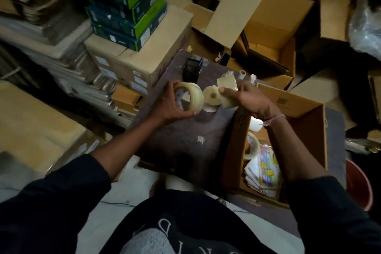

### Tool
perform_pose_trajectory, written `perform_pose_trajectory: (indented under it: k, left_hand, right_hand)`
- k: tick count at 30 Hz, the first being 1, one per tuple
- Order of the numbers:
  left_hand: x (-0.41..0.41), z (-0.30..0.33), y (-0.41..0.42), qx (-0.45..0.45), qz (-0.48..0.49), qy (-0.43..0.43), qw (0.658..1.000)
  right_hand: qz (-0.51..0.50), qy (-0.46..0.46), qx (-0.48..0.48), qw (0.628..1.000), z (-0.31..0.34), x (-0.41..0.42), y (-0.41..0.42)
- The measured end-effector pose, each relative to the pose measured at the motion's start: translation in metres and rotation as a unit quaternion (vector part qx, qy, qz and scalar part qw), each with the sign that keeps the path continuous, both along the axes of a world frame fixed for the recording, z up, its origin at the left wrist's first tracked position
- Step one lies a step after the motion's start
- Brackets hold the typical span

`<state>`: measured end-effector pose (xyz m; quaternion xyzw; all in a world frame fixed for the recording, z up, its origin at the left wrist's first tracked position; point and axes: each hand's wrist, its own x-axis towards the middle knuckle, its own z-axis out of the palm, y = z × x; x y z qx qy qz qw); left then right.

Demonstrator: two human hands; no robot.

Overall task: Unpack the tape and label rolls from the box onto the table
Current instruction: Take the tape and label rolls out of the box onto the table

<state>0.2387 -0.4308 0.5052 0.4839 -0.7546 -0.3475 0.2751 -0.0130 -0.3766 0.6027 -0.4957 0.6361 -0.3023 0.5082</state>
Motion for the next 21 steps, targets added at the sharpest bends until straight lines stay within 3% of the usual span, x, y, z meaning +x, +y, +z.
perform_pose_trajectory:
  k: [4, 9, 15, 21]
  left_hand:
    - [0.03, -0.033, 0.002, 0.041, 0.019, -0.131, 0.99]
    - [0.047, -0.066, 0.004, 0.059, -0.001, -0.255, 0.965]
    - [0.06, -0.087, 0.007, 0.119, 0.004, -0.22, 0.968]
    - [0.09, -0.09, -0.001, 0.153, -0.025, -0.187, 0.97]
  right_hand:
    - [0.065, 0.226, -0.023, 0.972, -0.022, 0.019, -0.015]
    - [0.111, 0.301, -0.072, 0.944, -0.051, 0.054, -0.02]
    - [0.131, 0.401, -0.124, 0.898, -0.079, 0.085, -0.019]
    - [0.128, 0.382, -0.191, 0.895, -0.097, 0.117, -0.018]
